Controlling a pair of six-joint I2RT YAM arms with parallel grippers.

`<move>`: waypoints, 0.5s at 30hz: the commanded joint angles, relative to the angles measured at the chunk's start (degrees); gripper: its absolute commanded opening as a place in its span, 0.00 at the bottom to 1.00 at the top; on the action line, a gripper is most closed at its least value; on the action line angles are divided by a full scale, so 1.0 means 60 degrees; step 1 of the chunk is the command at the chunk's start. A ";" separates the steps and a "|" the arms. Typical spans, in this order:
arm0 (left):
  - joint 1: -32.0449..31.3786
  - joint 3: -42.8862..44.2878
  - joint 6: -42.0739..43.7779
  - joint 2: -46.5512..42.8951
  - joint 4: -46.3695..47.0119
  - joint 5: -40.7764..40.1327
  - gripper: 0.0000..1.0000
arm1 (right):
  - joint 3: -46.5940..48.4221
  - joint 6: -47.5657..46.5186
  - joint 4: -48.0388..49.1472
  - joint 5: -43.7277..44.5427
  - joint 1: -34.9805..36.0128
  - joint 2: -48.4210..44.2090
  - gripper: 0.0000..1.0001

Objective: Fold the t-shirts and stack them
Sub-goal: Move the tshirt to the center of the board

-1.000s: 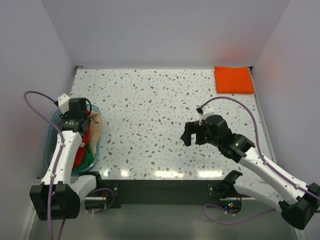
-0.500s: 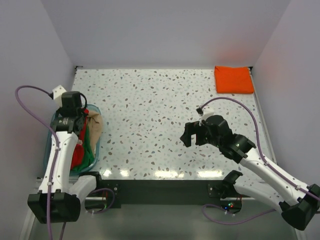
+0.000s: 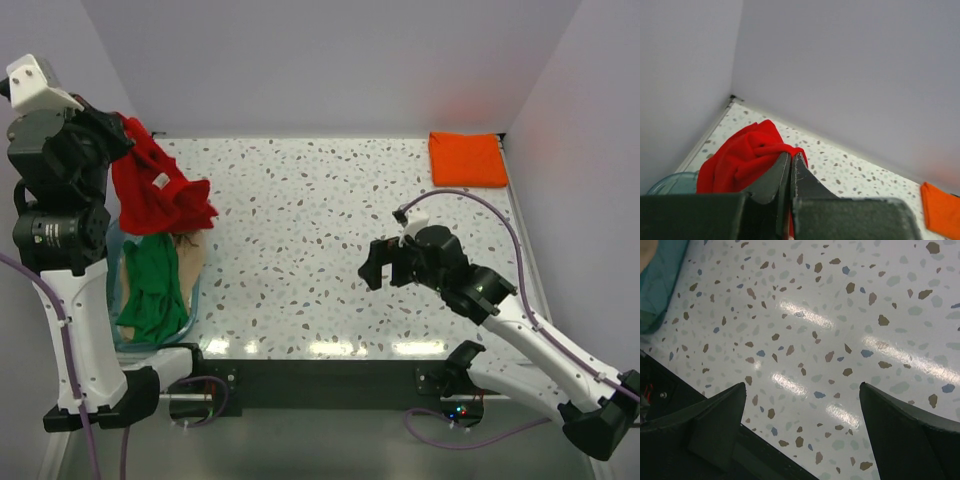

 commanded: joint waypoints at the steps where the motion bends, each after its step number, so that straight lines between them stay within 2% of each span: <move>1: -0.0009 0.0933 -0.0270 0.0462 0.0261 0.2210 0.00 | 0.0774 -0.0212 0.0217 0.0079 0.0008 0.0012 0.99; 5: -0.0593 0.0848 -0.0945 0.0608 0.1052 0.3559 0.00 | 0.1067 -0.0241 0.0276 0.0328 0.0009 0.0056 0.99; 6: -0.1074 0.0760 -0.1019 0.0653 0.1401 0.3446 0.00 | 0.1140 -0.0256 0.0291 0.0430 -0.0006 0.0056 0.99; 7: -0.2210 0.0643 -0.1034 0.0711 0.1550 0.3154 0.00 | 0.1155 -0.0270 0.0305 0.0475 -0.0006 0.0085 0.99; 9: -0.3256 0.0598 -0.1034 0.1120 0.1711 0.2377 0.00 | 0.1170 -0.0285 0.0349 0.0592 -0.0006 0.0114 0.99; 10: -0.4218 0.0598 -0.0976 0.1281 0.1741 0.2129 0.00 | 0.1170 -0.0271 0.0379 0.0636 -0.0006 0.0143 0.99; 13: -0.5774 0.0205 -0.0990 0.1766 0.2164 0.1278 0.00 | 0.1170 -0.0270 0.0379 0.0884 0.0008 0.0202 0.99; 15: -0.6320 0.0100 -0.1005 0.2102 0.2531 0.1028 0.00 | 0.1170 -0.0256 0.0335 0.1119 -0.0006 0.0232 0.99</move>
